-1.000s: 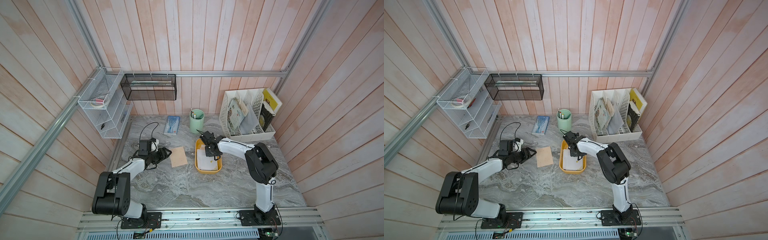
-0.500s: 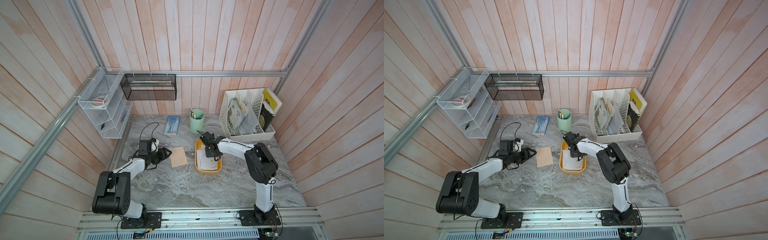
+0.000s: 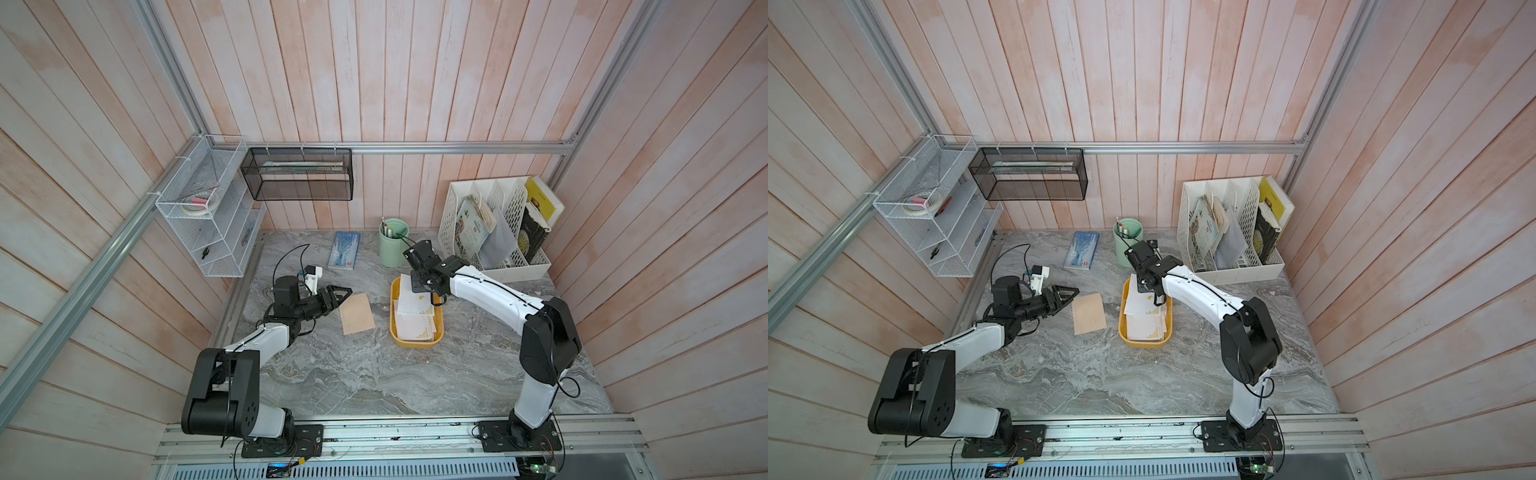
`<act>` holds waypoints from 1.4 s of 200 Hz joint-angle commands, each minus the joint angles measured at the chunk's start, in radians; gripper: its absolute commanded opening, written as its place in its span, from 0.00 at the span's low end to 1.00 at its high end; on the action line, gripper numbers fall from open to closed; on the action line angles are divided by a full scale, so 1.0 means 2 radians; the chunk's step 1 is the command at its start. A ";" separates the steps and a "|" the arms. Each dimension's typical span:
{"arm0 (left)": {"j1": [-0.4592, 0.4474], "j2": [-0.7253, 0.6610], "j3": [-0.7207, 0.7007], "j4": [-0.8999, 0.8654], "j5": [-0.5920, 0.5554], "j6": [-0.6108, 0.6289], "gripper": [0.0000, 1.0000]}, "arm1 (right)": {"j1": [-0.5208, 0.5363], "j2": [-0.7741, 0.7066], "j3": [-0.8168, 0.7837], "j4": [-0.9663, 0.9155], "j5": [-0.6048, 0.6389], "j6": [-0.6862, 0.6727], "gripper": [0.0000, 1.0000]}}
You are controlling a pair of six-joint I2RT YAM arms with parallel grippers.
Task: Take out the stationery paper from the storage box
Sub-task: Pick up the stationery paper from the storage box.
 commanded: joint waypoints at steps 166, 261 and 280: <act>-0.058 0.091 0.000 0.278 0.084 -0.155 0.54 | 0.094 0.117 0.191 -0.019 -0.012 -0.046 0.02; -0.058 0.002 0.056 -0.089 -0.017 0.060 0.58 | 0.094 0.100 0.166 -0.028 0.011 -0.035 0.02; -0.058 0.008 0.054 -0.090 -0.021 0.060 0.58 | 0.096 0.095 0.165 -0.028 0.012 -0.035 0.02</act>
